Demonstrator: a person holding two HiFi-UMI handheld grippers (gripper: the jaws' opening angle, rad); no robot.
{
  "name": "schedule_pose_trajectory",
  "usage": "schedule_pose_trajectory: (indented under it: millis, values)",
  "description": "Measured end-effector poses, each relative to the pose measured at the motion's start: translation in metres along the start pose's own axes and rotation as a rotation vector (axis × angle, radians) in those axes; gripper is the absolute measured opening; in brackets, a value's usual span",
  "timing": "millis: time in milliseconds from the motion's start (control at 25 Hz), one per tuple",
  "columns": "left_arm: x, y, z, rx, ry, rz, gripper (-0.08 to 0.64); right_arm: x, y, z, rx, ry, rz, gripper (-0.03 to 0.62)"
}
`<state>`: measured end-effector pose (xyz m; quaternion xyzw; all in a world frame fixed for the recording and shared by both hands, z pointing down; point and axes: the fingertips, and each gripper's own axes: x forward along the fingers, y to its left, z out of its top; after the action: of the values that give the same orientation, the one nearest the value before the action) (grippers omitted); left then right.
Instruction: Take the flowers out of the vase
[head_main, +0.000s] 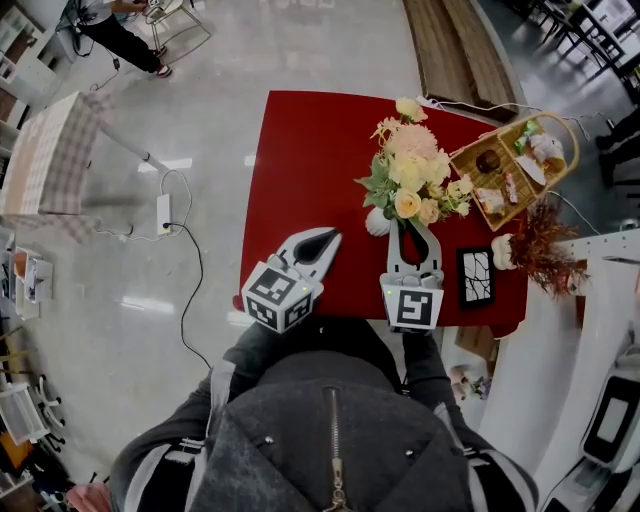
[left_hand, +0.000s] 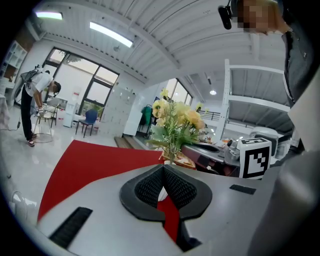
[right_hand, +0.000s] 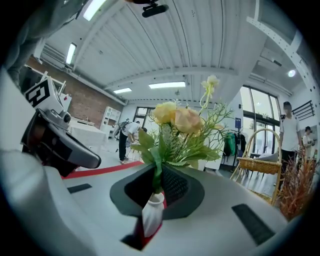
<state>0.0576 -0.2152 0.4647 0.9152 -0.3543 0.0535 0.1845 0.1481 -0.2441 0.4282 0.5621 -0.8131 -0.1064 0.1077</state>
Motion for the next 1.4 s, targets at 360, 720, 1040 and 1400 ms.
schedule_pose_trajectory:
  millis: [360, 720, 1040, 1400]
  values:
    - [0.0, -0.002, 0.006, -0.007, -0.019, -0.008, -0.002, -0.001, -0.006, 0.02, 0.0, -0.033, -0.016, 0.023]
    - [0.003, -0.003, 0.013, -0.003, -0.056, -0.021, -0.002, -0.005, -0.01, 0.044, 0.008, -0.085, -0.022, 0.023]
    - [0.0, -0.005, 0.013, -0.005, -0.05, -0.028, -0.002, -0.005, -0.015, 0.057, 0.038, -0.102, -0.025, 0.023]
    - [0.0, -0.003, 0.014, -0.005, -0.05, -0.034, -0.002, 0.0, -0.025, 0.078, 0.101, -0.158, -0.045, 0.023]
